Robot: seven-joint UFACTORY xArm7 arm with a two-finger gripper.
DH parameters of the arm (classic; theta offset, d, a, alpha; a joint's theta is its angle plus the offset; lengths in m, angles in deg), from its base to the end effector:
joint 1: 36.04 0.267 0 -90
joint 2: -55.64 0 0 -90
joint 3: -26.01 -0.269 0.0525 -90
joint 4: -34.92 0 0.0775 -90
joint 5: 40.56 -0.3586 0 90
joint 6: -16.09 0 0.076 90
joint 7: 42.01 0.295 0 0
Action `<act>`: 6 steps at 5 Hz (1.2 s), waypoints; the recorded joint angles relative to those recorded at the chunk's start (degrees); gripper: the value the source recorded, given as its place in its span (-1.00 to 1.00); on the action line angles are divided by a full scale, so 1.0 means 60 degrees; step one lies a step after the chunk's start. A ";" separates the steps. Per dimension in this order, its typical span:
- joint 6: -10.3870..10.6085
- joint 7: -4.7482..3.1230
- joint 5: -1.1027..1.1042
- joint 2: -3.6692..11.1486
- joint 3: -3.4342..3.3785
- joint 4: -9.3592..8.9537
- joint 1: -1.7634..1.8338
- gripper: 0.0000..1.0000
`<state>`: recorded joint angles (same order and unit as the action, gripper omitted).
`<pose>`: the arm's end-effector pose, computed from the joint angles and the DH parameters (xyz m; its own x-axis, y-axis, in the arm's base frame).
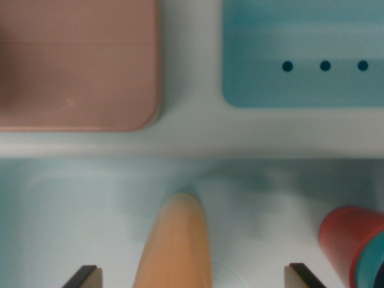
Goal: Pick detergent from the sink
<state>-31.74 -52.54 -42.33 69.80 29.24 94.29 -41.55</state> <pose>0.4831 -0.0716 0.0194 0.9990 0.0117 -0.0430 0.0110 -0.9998 -0.0163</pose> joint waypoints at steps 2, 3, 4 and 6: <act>0.0000 0.0000 0.0000 0.0000 0.0000 0.0000 0.0000 1.00; 0.0000 0.0000 0.0000 0.0000 0.0000 0.0000 0.0000 1.00; 0.0000 0.0000 0.0000 0.0000 0.0000 0.0000 0.0000 1.00; -0.0025 0.0001 0.0001 -0.0006 0.0000 0.0018 0.0000 1.00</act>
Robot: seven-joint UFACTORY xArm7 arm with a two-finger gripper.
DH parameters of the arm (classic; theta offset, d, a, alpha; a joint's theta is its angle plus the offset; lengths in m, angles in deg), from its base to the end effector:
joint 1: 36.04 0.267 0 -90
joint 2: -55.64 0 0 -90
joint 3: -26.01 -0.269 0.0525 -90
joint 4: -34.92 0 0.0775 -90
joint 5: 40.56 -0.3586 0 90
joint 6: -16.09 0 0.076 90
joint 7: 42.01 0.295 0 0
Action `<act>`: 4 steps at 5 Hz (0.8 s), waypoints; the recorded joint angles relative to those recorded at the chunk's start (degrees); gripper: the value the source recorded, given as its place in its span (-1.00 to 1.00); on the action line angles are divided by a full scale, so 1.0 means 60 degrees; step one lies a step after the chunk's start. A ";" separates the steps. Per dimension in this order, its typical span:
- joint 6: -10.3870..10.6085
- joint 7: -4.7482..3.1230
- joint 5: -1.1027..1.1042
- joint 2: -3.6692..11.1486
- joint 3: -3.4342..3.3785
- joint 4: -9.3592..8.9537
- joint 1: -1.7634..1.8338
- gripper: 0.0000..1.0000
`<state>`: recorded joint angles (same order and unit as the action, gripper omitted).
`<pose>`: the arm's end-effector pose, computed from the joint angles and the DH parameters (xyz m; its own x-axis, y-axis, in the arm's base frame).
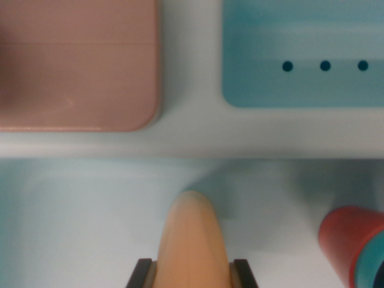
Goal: Pick detergent from the sink
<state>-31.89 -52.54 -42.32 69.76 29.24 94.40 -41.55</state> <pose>0.4835 -0.0717 0.0203 0.9990 0.0119 -0.0430 0.0112 -0.9998 -0.0163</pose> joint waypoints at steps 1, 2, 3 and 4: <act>-0.0100 0.0002 0.0003 -0.0025 0.0001 0.0075 0.0000 1.00; -0.0100 0.0002 0.0003 -0.0025 0.0001 0.0075 0.0000 1.00; -0.0268 0.0006 0.0007 -0.0067 0.0002 0.0201 0.0001 1.00; -0.0268 0.0006 0.0007 -0.0067 0.0002 0.0201 0.0001 1.00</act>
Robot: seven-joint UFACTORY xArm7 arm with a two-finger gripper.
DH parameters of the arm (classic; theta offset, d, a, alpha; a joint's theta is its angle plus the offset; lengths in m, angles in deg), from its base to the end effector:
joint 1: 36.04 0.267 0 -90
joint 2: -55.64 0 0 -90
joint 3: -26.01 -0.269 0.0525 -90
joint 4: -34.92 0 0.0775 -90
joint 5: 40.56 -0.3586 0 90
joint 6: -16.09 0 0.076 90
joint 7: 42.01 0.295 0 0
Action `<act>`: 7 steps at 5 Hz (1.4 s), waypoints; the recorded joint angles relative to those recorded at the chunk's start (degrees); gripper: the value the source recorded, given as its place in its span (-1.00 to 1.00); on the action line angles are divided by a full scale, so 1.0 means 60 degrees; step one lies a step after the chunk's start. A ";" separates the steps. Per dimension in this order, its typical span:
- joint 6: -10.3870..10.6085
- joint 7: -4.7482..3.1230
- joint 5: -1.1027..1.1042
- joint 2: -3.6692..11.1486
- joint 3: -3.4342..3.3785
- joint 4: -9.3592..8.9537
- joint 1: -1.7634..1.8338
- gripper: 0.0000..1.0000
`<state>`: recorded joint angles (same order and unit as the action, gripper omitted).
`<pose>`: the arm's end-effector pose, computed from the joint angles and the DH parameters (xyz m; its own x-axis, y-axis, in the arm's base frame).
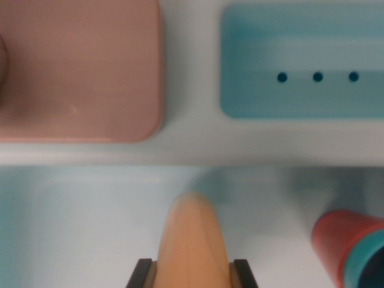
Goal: Pick detergent from the sink
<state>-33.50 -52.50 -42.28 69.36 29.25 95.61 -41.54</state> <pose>0.4871 -0.0720 0.0298 0.9990 0.0122 -0.0430 0.0115 -0.9998 -0.0167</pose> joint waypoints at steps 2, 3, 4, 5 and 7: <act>-0.0227 0.0005 0.0006 -0.0057 0.0002 0.0170 0.0001 1.00; -0.0509 0.0012 0.0013 -0.0127 0.0003 0.0381 0.0002 1.00; -0.0509 0.0012 0.0013 -0.0127 0.0003 0.0381 0.0002 1.00; -0.0837 0.0020 0.0021 -0.0210 0.0006 0.0628 0.0003 1.00; -0.1186 0.0029 0.0030 -0.0297 0.0008 0.0889 0.0004 1.00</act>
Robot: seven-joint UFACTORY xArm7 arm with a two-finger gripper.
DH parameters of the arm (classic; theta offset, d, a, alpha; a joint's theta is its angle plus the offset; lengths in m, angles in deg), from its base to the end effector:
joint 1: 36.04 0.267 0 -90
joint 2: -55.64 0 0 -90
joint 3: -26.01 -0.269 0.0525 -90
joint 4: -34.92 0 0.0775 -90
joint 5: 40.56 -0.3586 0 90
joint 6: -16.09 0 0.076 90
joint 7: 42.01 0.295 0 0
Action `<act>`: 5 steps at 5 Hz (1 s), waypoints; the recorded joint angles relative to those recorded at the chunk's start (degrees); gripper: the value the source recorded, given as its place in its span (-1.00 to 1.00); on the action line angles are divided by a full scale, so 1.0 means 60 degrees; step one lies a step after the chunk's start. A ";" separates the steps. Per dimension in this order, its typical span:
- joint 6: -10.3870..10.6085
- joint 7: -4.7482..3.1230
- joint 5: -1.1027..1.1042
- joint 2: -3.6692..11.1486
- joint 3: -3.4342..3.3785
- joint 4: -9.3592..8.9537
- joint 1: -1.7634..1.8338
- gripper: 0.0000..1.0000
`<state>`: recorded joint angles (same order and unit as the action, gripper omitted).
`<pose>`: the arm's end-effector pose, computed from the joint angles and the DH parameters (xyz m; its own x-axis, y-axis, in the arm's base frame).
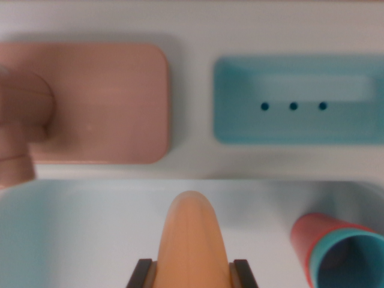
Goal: Pick detergent from the sink
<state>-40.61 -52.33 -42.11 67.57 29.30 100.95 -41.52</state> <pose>0.5002 -0.0732 0.0739 0.9990 0.0130 -0.0425 0.0123 -0.9998 -0.0180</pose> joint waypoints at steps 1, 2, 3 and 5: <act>0.0000 0.0000 0.0000 0.0000 0.0000 0.0000 0.0000 1.00; -0.0397 0.0010 0.0010 -0.0099 0.0003 0.0297 0.0001 1.00; -0.0397 0.0010 0.0010 -0.0099 0.0003 0.0297 0.0001 1.00; -0.0820 0.0020 0.0021 -0.0205 0.0006 0.0615 0.0003 1.00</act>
<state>-45.53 -52.21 -41.98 66.34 29.33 104.63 -41.50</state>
